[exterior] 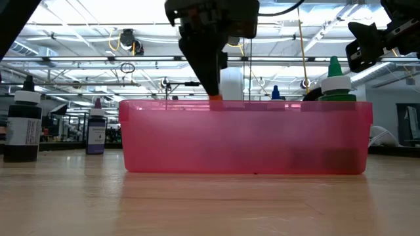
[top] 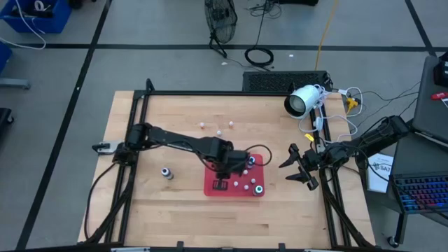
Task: Pick & Place food coloring
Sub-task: Put the small orange food coloring bottle into the pink bin
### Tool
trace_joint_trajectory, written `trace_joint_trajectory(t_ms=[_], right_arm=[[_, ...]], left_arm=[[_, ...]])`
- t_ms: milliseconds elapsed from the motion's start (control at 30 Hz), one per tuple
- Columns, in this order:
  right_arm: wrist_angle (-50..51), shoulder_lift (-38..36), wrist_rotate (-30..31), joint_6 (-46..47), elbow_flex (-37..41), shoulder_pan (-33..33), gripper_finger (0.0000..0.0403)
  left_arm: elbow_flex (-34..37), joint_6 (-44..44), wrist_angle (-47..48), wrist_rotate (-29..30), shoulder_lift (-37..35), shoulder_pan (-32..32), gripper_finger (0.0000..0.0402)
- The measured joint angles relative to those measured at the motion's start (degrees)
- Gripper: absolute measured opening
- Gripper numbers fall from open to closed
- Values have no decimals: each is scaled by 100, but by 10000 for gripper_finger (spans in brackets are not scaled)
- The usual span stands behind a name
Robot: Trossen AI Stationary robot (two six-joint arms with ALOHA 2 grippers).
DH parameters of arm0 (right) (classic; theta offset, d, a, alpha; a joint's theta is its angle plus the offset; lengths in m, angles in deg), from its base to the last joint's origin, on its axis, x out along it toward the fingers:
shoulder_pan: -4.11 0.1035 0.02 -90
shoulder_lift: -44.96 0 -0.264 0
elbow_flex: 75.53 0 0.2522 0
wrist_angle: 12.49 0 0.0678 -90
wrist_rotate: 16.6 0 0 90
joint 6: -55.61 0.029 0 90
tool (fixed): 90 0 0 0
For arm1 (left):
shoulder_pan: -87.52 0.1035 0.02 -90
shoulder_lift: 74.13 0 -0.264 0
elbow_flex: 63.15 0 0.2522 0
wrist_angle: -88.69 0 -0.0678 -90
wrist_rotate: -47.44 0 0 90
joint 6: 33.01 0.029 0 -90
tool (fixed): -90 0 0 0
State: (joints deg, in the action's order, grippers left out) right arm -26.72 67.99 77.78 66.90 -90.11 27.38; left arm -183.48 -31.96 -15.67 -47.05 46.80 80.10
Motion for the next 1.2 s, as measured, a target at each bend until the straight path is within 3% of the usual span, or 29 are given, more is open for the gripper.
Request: trace_joint_trajectory(t_ms=[533, 1100, 1200], right_arm=[[0, 0, 2, 0, -2, -1, 219], [0, 0, 0, 0, -1, 0, 215], [0, 2, 2, 0, 0, -1, 216]], left_arm=[[953, -5, -1059, 106, -2, 232, 59], [1460, -66, -1705, -42, -2, 232, 59], [1460, -141, -1731, -42, -2, 232, 79]])
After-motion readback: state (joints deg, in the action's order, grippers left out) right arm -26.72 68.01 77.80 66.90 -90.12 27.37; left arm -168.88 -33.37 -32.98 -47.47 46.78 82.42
